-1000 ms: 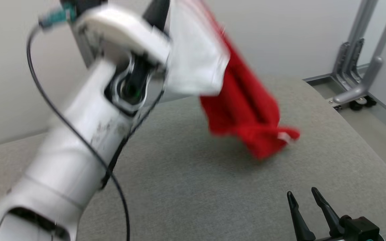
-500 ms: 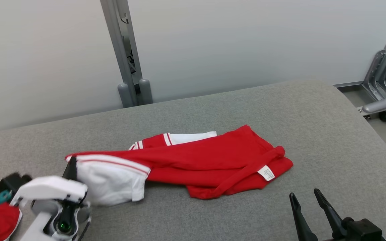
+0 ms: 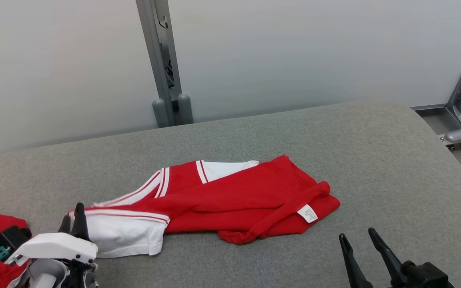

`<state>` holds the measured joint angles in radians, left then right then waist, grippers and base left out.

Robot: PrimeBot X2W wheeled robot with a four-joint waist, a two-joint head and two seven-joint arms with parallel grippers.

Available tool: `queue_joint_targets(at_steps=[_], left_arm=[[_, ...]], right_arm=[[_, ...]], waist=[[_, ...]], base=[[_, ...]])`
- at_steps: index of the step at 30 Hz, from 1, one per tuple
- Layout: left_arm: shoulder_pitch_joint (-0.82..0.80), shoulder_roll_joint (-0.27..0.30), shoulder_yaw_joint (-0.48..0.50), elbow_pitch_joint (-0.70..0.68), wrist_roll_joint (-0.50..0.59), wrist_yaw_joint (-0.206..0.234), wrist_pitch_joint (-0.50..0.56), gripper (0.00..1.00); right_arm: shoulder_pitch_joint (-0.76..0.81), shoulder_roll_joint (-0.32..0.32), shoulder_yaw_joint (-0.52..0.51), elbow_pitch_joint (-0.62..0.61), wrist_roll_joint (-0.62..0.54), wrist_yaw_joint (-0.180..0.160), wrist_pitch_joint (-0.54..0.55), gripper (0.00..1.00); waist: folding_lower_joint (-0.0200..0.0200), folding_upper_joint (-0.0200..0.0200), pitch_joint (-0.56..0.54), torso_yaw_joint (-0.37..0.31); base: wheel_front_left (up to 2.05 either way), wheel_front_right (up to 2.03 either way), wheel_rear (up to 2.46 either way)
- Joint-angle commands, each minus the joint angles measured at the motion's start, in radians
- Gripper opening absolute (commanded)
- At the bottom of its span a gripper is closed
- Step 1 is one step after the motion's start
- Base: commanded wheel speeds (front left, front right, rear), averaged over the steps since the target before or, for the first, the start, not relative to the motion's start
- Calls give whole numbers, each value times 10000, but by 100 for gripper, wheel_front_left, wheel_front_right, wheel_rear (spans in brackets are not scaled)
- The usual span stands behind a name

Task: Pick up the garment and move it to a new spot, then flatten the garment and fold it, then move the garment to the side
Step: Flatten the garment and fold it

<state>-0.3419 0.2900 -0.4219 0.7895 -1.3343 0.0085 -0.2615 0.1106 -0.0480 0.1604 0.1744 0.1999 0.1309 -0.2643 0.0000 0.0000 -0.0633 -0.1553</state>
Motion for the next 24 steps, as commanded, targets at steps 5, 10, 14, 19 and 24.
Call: queue_joint_targets(at_steps=[5,10,14,19,24], left_arm=[[-75,-147,653,419,1884,72,-33,100],[542,-333,1759,-736,4304,450,-34,100],[1626,-839,2798,-2367,5995,452,-36,100],[3135,-1625,3510,-3781,7586,395,-35,100],[3944,-2013,3620,-4309,8364,318,-35,100]], right_arm=[[-55,-52,11,11,-55,-3,-16,100],[99,-50,-37,-8,-125,-3,-16,100],[181,-52,-125,-51,-92,-3,-16,100],[249,-50,-157,-97,37,-3,-14,100],[295,-47,-182,-113,76,-3,-16,100]], waist=[[0,0,-65,4],[0,0,-105,116],[0,0,-187,259],[0,0,-330,535],[0,0,-430,782]], base=[[0,0,0],[0,0,0],[0,0,0],[0,0,0],[0,0,0]])
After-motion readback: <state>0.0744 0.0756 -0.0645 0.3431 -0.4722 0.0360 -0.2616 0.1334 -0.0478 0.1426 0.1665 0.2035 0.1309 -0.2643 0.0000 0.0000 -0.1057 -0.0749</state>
